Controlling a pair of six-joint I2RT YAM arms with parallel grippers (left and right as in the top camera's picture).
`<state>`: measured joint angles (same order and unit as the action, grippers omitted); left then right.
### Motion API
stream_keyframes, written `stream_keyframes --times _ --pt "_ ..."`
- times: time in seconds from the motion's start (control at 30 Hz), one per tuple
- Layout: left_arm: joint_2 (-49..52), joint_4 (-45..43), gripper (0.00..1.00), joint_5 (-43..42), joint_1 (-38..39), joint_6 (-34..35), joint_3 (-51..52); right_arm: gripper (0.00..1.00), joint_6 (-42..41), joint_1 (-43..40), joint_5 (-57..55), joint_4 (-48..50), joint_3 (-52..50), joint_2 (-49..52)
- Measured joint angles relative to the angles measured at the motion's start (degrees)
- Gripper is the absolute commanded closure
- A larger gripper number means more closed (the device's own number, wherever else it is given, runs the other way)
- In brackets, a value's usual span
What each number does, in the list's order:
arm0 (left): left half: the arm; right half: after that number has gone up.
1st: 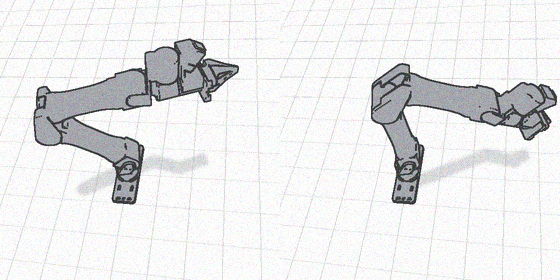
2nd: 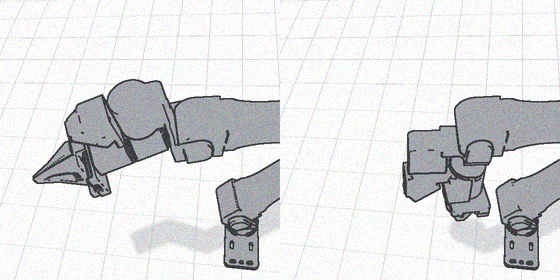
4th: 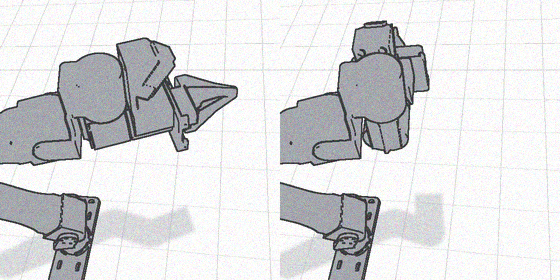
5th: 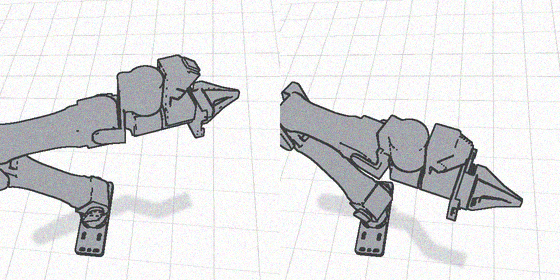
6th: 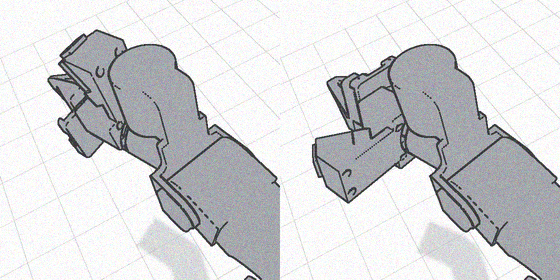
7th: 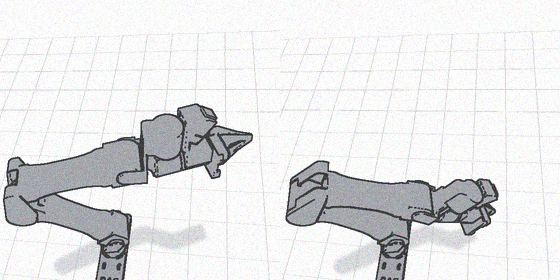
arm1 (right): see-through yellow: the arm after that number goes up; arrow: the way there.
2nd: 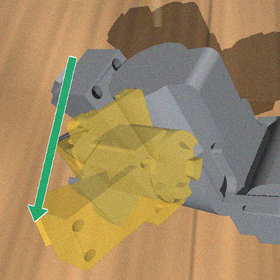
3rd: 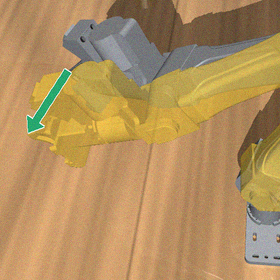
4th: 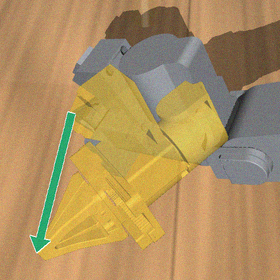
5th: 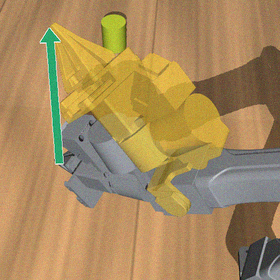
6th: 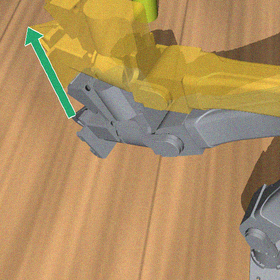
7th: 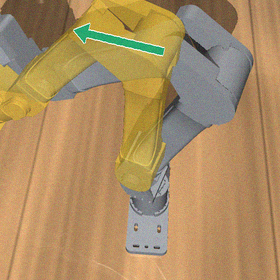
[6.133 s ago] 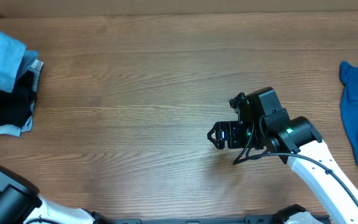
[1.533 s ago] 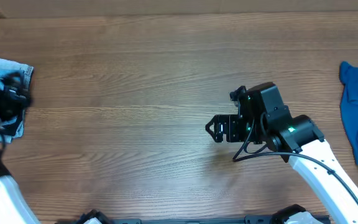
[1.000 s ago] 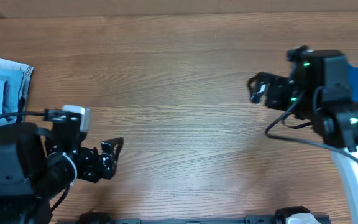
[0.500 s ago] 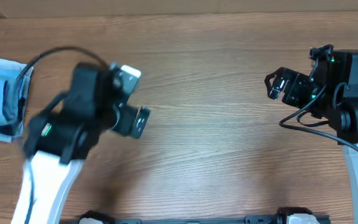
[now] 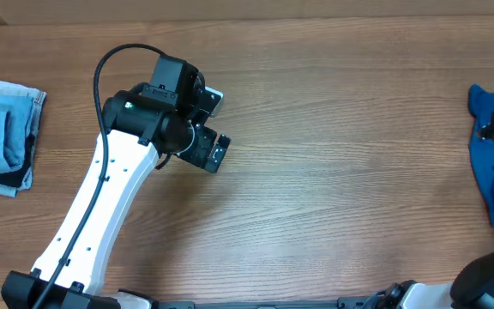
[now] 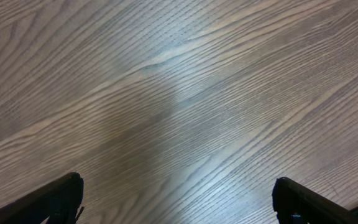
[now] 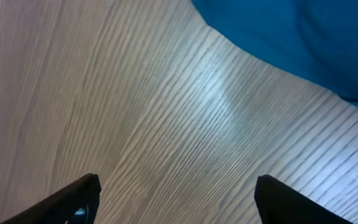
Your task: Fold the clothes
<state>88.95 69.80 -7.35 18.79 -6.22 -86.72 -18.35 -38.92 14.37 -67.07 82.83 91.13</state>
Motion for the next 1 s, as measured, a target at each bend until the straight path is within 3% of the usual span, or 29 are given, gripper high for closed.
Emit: stream_keyframes --times 0.17,0.2,0.47,0.63,0.87,0.97,1.0 --pt "0.0 0.0 0.0 -0.2 0.0 0.0 0.0 0.09 1.0 3.3 3.5 -1.2 0.0 0.0" --pt "0.0 0.0 0.0 -0.2 0.0 0.0 0.0 0.0 1.2 4.8 3.9 -1.6 0.0 0.0" --pt "0.0 0.0 0.0 -0.2 0.0 0.0 0.0 0.0 -0.5 15.4 5.9 -8.5 0.0 0.0" --pt "0.0 0.0 0.0 -0.2 0.0 0.0 0.0 0.0 -1.2 17.1 13.6 -19.7 0.0 0.0" --pt "0.0 0.0 0.0 -0.4 0.0 0.0 0.0 0.0 -0.9 17.2 14.7 -26.6 0.1 -0.1" --pt "0.0 0.0 0.0 -0.4 0.0 0.0 0.0 0.0 6.2 17.2 16.3 -21.6 0.1 -0.1" --pt "0.0 0.0 0.0 -0.5 0.0 0.0 0.0 0.0 12.5 17.2 19.5 -17.9 0.1 -0.1"
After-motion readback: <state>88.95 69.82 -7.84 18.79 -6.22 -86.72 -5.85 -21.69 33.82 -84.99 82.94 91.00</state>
